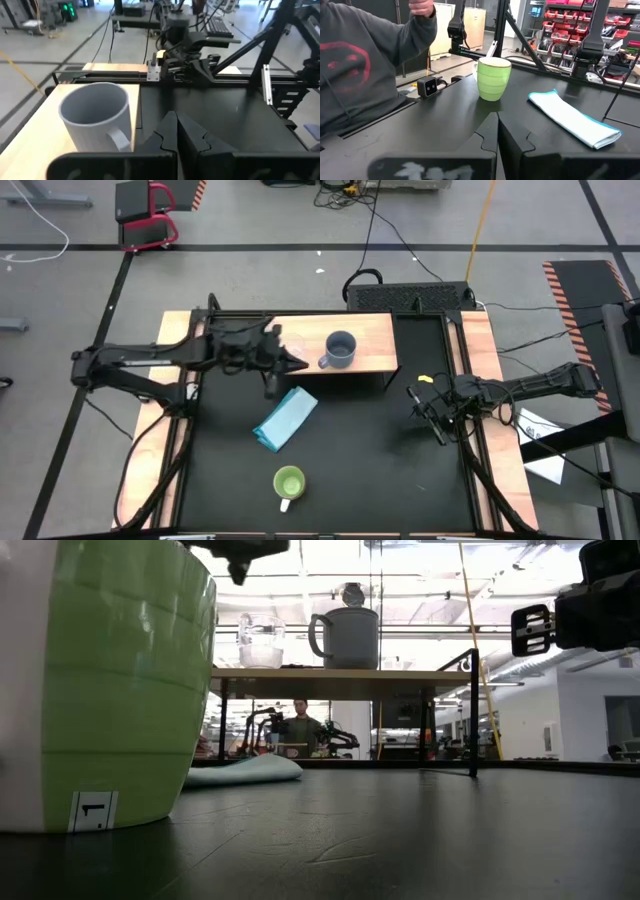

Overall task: Stack small to large cups/mugs on shelf
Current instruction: Put the gray mug on the shelf

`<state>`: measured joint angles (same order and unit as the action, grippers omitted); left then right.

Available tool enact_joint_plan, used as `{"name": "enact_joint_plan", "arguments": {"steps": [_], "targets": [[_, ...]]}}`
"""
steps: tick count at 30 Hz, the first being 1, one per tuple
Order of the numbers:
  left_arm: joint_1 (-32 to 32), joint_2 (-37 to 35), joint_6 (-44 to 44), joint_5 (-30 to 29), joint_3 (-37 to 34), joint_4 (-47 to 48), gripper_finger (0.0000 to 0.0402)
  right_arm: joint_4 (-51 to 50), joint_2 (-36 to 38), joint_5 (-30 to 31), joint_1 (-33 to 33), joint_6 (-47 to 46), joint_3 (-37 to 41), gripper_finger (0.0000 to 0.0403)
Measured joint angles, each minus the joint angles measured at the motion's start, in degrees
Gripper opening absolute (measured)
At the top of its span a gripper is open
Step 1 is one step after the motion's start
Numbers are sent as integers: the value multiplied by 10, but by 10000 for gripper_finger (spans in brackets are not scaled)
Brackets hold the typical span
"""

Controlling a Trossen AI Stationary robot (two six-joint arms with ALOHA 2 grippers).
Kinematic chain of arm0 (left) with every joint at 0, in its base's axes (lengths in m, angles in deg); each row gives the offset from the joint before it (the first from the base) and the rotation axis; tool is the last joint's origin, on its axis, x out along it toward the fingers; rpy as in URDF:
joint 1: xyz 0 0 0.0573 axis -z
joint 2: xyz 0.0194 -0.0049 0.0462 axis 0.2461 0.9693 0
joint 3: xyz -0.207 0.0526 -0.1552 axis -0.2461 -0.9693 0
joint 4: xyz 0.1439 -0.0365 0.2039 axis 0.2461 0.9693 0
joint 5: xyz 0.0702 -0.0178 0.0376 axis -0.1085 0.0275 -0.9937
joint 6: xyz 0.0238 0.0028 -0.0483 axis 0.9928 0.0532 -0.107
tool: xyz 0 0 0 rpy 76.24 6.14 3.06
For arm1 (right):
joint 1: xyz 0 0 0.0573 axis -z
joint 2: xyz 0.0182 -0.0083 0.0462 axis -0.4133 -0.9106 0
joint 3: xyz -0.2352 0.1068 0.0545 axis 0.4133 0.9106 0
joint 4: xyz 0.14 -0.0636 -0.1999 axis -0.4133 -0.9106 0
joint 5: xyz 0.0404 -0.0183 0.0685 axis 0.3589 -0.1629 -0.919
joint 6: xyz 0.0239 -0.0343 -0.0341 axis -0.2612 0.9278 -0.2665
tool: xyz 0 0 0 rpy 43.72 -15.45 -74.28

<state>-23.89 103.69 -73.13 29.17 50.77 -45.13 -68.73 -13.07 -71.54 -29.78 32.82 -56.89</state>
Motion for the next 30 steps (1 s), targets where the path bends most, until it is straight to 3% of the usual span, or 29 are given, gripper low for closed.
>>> {"name": "enact_joint_plan", "arguments": {"steps": [9, 17, 22, 30], "targets": [[-23, 109, 3, 36, 133, 61, 0, -22, -1, 0, 0, -2, 0, 0], [-23, 160, 34, 46, 225, 108, 2, -34, -2, 0, 0, -3, 0, 0], [-14, 184, 44, 44, 265, 102, 26, -35, -2, 0, 0, -3, 0, 0], [-33, 249, -16, 19, 367, 204, 48, -39, -2, 0, 0, -2, 0, 0]]}}
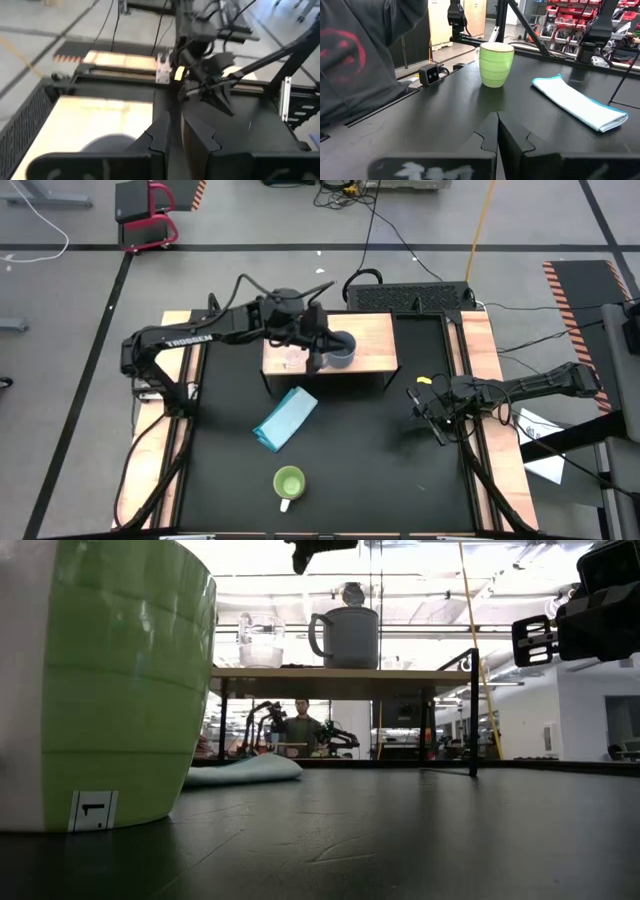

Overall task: Stack small to large cups/mugs on shelf
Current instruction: Put the gray mug on the shelf

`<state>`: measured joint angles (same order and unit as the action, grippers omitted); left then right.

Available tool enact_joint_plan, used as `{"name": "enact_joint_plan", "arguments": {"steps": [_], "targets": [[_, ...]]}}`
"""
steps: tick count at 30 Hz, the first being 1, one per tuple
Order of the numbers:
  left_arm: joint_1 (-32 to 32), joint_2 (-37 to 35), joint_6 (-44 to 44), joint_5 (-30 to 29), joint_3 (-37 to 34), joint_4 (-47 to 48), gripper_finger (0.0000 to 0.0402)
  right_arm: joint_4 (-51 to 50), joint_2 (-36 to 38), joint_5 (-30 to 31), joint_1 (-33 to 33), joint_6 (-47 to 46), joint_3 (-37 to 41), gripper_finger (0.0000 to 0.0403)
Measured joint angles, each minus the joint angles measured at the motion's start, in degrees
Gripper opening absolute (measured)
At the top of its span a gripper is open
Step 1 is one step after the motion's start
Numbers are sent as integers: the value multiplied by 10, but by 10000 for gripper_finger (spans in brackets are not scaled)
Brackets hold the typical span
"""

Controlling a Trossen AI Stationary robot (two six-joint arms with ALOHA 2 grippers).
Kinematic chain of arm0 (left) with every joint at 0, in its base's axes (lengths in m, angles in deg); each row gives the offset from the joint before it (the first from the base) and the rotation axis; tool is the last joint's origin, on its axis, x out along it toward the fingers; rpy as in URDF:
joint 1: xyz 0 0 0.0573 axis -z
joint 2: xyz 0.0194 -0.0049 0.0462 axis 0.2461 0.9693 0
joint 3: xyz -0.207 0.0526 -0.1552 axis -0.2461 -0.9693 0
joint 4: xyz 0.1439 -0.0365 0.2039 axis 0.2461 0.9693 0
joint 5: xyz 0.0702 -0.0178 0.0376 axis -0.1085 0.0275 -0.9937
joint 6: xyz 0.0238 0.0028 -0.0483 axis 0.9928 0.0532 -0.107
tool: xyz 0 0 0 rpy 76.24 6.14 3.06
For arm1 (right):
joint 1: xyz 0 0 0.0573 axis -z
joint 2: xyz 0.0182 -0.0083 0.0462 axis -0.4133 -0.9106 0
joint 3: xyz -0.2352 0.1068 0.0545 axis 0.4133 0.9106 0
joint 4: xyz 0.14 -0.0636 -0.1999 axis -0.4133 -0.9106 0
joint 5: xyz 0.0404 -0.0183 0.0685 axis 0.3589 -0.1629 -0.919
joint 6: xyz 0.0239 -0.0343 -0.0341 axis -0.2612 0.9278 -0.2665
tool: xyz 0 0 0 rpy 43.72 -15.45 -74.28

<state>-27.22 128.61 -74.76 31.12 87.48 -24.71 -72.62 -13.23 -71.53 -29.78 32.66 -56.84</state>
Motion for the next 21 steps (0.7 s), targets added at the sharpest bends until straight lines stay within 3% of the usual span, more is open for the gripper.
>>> {"name": "enact_joint_plan", "arguments": {"steps": [5, 12, 21], "targets": [[-11, 48, -13, -2, 71, 64, 44, -4, 0, 0, 0, 0, 0, 0], [-13, 109, 41, -5, 175, 163, 4, -6, 0, 0, 0, 0, 0, 0], [-12, 193, 78, -5, 317, 284, 4, -13, 0, 0, 0, 0, 0, 0]]}}
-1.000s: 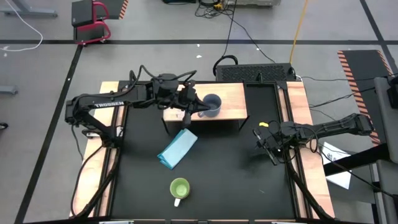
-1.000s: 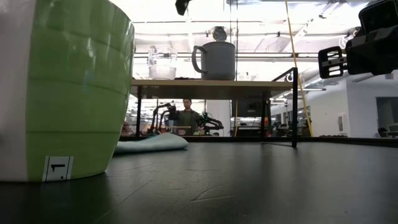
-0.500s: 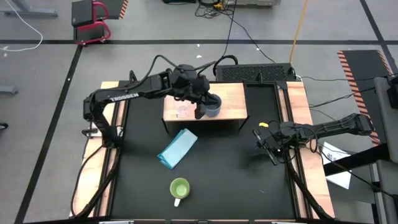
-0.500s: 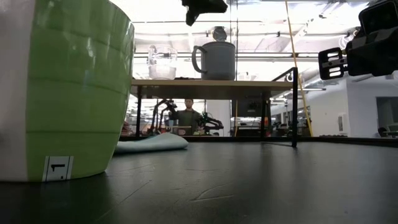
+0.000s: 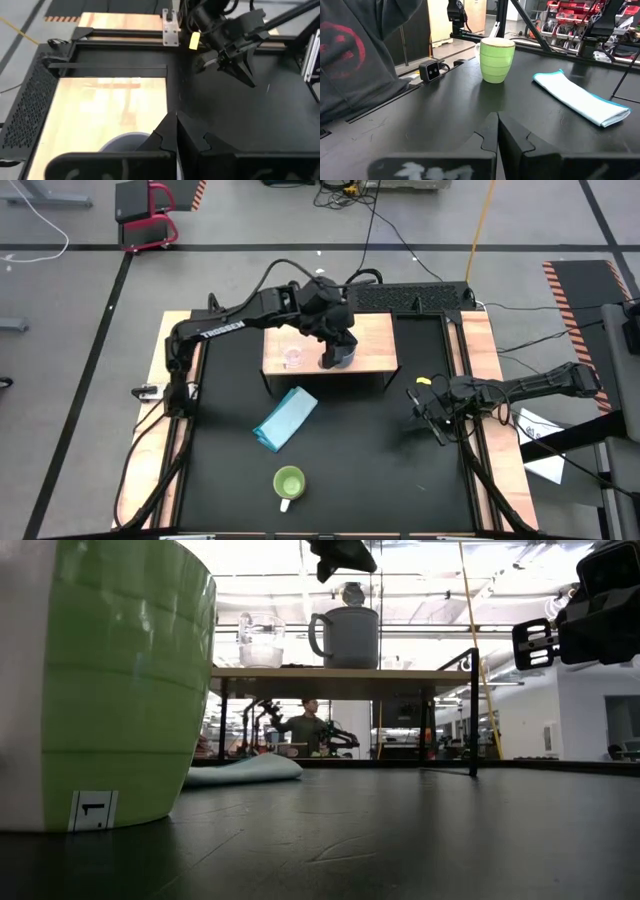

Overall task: Stack small to large cups/mugs on shelf
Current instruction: Put the gray mug on the shelf

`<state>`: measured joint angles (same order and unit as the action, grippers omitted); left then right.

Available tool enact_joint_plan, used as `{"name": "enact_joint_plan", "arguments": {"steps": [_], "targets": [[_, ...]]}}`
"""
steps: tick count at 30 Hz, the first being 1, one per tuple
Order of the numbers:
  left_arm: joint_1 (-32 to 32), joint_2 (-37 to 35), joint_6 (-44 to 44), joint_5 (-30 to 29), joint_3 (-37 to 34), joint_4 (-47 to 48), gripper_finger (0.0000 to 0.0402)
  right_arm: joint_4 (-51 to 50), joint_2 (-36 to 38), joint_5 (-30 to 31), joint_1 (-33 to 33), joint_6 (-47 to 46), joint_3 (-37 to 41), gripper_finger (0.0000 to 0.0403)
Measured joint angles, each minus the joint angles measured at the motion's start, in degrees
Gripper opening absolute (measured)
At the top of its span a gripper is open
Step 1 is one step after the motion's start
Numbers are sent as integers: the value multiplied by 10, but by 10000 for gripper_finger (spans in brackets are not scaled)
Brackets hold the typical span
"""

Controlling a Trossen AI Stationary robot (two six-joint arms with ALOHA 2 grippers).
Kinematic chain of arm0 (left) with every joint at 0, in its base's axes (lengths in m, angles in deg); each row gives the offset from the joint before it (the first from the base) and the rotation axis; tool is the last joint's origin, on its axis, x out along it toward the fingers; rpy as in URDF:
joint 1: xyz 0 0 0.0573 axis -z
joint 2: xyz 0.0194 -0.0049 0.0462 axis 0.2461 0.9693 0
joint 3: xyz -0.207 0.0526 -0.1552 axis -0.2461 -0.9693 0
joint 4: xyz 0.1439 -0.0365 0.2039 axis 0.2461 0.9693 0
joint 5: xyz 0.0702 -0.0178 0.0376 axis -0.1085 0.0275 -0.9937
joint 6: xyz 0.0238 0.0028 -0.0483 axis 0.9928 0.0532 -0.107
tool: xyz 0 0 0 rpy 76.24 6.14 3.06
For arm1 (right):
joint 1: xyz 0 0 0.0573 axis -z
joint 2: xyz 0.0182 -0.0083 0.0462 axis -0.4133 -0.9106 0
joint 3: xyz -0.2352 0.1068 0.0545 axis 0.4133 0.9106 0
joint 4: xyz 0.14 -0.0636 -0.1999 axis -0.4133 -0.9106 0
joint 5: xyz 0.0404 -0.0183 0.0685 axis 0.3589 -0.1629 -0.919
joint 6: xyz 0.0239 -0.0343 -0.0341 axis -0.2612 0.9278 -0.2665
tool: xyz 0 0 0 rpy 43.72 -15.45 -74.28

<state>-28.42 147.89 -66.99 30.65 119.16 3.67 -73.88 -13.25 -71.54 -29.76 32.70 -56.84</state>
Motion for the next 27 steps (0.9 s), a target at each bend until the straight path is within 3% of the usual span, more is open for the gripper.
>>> {"name": "enact_joint_plan", "arguments": {"steps": [6, 13, 27], "targets": [[0, 45, 1, -28, 69, 82, 4, -5, 0, 0, 0, -3, 0, 0], [8, 52, 18, -41, 78, 111, 8, -9, 0, 0, 0, -11, 0, 0], [29, 52, 50, -73, 78, 151, 135, -13, 0, 0, 0, -10, 0, 0]]}}
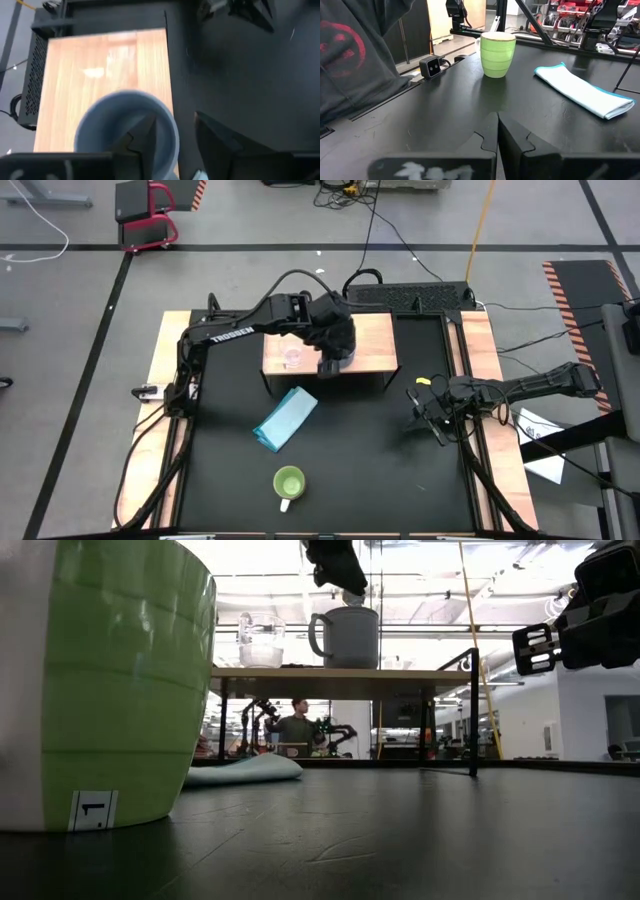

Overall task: Stack small to large cups/mugs on shelf
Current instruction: Put the gray mug on the shelf

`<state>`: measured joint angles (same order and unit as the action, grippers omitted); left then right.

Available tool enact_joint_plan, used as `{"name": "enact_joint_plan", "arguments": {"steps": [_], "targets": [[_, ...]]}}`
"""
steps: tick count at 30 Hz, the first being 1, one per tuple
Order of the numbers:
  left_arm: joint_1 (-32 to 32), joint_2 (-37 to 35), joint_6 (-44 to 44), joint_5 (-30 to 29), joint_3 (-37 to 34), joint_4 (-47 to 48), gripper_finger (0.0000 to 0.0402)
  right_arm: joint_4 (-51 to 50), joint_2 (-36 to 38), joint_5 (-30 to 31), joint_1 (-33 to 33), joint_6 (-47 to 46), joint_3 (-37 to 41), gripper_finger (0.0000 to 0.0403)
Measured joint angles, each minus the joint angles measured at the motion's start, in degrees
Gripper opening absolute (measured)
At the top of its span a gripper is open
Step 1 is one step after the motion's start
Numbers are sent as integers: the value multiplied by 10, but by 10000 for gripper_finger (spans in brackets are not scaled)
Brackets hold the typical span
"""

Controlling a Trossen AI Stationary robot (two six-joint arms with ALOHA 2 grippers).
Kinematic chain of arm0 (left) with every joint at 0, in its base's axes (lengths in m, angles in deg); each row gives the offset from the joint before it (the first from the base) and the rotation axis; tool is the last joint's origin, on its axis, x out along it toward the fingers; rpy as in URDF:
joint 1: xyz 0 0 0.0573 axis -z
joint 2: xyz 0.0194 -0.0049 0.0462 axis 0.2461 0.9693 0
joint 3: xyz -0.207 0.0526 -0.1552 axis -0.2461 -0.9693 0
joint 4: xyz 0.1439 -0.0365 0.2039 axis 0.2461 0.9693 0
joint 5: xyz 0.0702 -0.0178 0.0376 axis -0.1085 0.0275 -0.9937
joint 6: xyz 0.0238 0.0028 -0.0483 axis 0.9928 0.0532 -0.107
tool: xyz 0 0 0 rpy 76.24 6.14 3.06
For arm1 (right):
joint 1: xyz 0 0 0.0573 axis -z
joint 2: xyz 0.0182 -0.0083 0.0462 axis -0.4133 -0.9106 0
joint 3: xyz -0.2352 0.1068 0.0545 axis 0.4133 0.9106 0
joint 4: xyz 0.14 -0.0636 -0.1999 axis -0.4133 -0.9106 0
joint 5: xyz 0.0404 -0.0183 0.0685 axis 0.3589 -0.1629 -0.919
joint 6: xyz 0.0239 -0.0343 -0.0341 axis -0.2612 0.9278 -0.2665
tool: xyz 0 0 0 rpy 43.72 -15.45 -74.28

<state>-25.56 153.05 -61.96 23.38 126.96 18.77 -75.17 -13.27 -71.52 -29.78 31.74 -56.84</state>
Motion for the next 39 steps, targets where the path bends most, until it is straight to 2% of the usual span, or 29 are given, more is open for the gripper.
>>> {"name": "enact_joint_plan", "arguments": {"steps": [4, 18, 32, 39], "targets": [[2, 0, 14, -2, 0, 24, 148, 0, 0, 0, 0, 0, 0, 0], [2, 9, 22, -2, -1, 49, 150, -13, 0, 0, 0, -2, 0, 0], [-4, 23, 35, -3, -1, 44, 150, 3, -3, 0, 0, -6, 18, 0], [-13, 23, 12, -3, -1, 37, 149, 7, -3, 0, 0, -5, 18, 0]]}}
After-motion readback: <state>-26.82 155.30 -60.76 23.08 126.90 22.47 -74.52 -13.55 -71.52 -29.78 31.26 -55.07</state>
